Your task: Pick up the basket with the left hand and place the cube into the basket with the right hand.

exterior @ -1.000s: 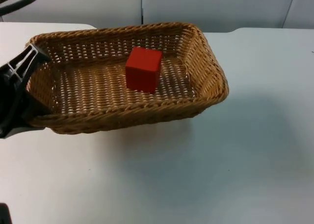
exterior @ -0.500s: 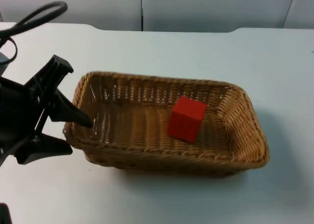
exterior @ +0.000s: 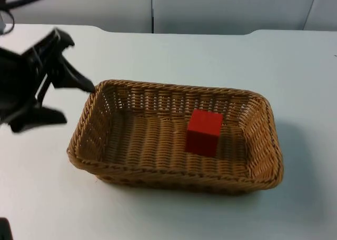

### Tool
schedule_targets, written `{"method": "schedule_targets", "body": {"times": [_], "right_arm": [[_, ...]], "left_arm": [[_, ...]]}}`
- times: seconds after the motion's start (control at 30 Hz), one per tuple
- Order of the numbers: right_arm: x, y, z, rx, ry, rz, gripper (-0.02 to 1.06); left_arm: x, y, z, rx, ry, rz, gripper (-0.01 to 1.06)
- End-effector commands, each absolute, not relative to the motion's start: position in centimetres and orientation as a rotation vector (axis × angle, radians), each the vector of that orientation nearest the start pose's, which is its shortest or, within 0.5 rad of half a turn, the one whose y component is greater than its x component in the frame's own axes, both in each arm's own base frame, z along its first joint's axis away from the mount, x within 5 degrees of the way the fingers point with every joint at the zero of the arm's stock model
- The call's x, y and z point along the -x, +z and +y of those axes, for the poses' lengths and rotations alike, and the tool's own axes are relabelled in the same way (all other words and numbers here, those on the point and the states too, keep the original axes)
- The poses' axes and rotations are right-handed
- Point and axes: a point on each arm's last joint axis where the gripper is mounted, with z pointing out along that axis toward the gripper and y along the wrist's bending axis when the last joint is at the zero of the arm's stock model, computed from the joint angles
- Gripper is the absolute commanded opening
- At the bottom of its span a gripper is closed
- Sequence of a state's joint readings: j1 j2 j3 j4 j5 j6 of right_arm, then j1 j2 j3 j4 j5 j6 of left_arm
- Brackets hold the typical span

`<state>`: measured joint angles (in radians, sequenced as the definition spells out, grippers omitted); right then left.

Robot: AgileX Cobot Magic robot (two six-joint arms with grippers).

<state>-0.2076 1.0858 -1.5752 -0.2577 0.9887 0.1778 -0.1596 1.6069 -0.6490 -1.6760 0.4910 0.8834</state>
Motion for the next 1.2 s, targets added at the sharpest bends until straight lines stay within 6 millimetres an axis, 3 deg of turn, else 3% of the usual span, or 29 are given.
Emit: {"method": "schedule_targets", "body": {"times": [0.0, 0.03, 0.07, 0.13, 0.17, 0.2, 0.23, 0.33, 0.37, 0.43, 0.5, 0.53, 0.67, 0.7, 0.77, 0.87, 0.9, 1.0, 1.03, 1.17], "right_arm": [[-17.4, 51.2, -5.7, -0.364, -0.336, 1.929, 0.00], [-17.4, 51.2, -5.7, -0.354, -0.342, 1.931, 0.00], [-17.4, 51.2, -5.7, -0.354, -0.342, 1.931, 0.00], [-17.4, 51.2, -5.7, -0.350, -0.345, 1.932, 0.00], [-17.4, 51.2, -5.7, -0.347, -0.347, 1.933, 0.00], [-17.4, 51.2, -5.7, -0.339, -0.352, 1.933, 0.00], [-17.4, 51.2, -5.7, -0.339, -0.352, 1.933, 0.00], [-16.9, 51.5, -5.6, -0.325, -0.353, 1.926, 0.00], [-16.9, 51.5, -5.6, -0.325, -0.353, 1.926, 0.00], [-15.6, 52.3, -5.2, -0.316, -0.349, 1.887, 0.00], [-14.2, 52.8, -4.8, -0.301, -0.338, 1.857, 0.00], [-14.2, 52.8, -4.8, -0.301, -0.338, 1.857, 0.00], [-10.7, 53.8, -3.6, -0.298, -0.276, 1.785, 0.00], [-10.7, 53.8, -3.6, -0.298, -0.276, 1.785, 0.00], [-8.5, 53.8, -2.7, -0.269, -0.225, 1.788, 0.00], [-5.4, 53.5, -1.3, -0.191, -0.167, 1.816, 0.00], [-5.4, 53.5, -1.3, -0.191, -0.167, 1.816, 0.00], [-2.0, 53.5, -0.4, -0.189, -0.154, 1.770, 0.00], [-2.0, 53.5, -0.4, -0.189, -0.154, 1.770, 0.00], [1.0, 52.8, 0.2, -0.208, -0.137, 1.732, 0.00]], "left_arm": [[-28.2, 18.9, -8.7, 0.485, -1.069, 2.380, 0.51], [-29.2, 21.9, -8.5, 0.366, -1.094, 2.301, 0.31], [-29.2, 21.9, -8.5, 0.366, -1.094, 2.301, 0.31], [-30.0, 26.0, -7.9, 0.198, -1.068, 2.200, 0.06], [-30.0, 28.4, -7.6, 0.096, -1.035, 2.147, 0.00], [-29.8, 30.8, -7.3, 0.011, -0.992, 2.093, 0.00], [-29.8, 30.8, -7.3, 0.011, -0.992, 2.093, 0.00], [-27.7, 37.0, -6.4, -0.152, -0.835, 1.949, 0.00], [-27.7, 37.0, -6.4, -0.152, -0.835, 1.949, 0.00], [-24.9, 40.9, -5.8, -0.246, -0.664, 1.887, 0.00], [-22.3, 42.7, -4.8, -0.269, -0.490, 1.908, 0.00], [-22.3, 42.7, -4.8, -0.269, -0.490, 1.908, 0.00], [-17.5, 43.2, -3.0, -0.322, -0.205, 2.031, 0.00], [-17.5, 43.2, -3.0, -0.322, -0.205, 2.031, 0.00], [-15.3, 43.1, -2.7, -0.374, -0.155, 2.086, 0.00], [-11.9, 43.2, -2.6, -0.382, -0.146, 2.033, 0.00], [-11.9, 43.2, -2.6, -0.382, -0.146, 2.033, 0.00], [-8.0, 42.1, -2.3, -0.386, -0.108, 1.971, 0.00], [-8.0, 42.1, -2.3, -0.386, -0.108, 1.971, 0.00], [-4.9, 39.0, -2.2, -0.388, -0.106, 1.961, 0.00]]}}
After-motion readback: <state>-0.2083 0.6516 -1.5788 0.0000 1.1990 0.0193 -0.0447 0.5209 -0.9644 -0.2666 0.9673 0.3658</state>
